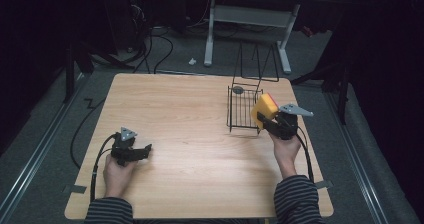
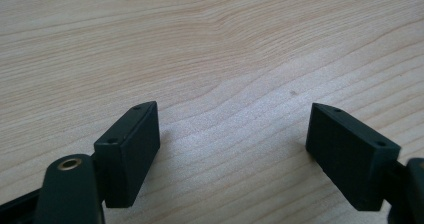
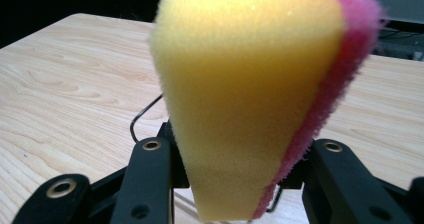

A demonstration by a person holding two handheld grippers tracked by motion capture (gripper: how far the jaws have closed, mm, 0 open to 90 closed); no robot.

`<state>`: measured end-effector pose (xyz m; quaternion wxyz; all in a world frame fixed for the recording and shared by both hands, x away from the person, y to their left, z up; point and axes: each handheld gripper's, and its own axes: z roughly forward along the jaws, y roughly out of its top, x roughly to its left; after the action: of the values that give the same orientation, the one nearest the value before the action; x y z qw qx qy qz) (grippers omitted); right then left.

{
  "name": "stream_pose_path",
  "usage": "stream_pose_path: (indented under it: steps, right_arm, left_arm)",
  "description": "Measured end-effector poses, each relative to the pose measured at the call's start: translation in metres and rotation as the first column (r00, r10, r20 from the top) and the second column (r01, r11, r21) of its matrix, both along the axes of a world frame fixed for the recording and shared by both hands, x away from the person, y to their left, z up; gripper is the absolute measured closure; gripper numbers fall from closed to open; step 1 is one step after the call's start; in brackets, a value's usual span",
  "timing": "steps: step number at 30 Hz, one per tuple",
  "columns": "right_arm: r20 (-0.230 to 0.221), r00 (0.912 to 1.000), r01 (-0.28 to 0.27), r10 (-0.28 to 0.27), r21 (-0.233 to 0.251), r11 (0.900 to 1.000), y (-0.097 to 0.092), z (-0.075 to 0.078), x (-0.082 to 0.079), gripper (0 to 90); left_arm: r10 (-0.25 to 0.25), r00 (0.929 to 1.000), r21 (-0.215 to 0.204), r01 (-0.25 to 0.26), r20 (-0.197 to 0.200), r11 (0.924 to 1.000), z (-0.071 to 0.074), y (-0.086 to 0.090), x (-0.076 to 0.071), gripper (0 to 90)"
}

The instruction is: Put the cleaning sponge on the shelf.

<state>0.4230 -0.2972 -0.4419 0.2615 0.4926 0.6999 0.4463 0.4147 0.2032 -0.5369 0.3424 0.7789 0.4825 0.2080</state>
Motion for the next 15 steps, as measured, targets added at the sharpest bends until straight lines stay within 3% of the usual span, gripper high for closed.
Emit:
stream_pose_path:
  steps: [10, 15]
  right_arm:
    - [0.009, 0.9998, -0.018, 0.019, -0.030, 0.9994, 0.013, 0.000, 0.018, 61.1]
    - [-0.031, 0.9995, -0.013, 0.012, -0.060, 0.9981, 0.019, -0.009, 0.032, 61.1]
  left_arm:
    - [0.000, 1.0000, 0.000, 0.000, 0.000, 1.0000, 0.000, 0.000, 0.000, 22.0]
    - [0.000, 1.0000, -0.001, 0.000, 0.000, 1.0000, 0.000, 0.000, 0.000, 22.0]
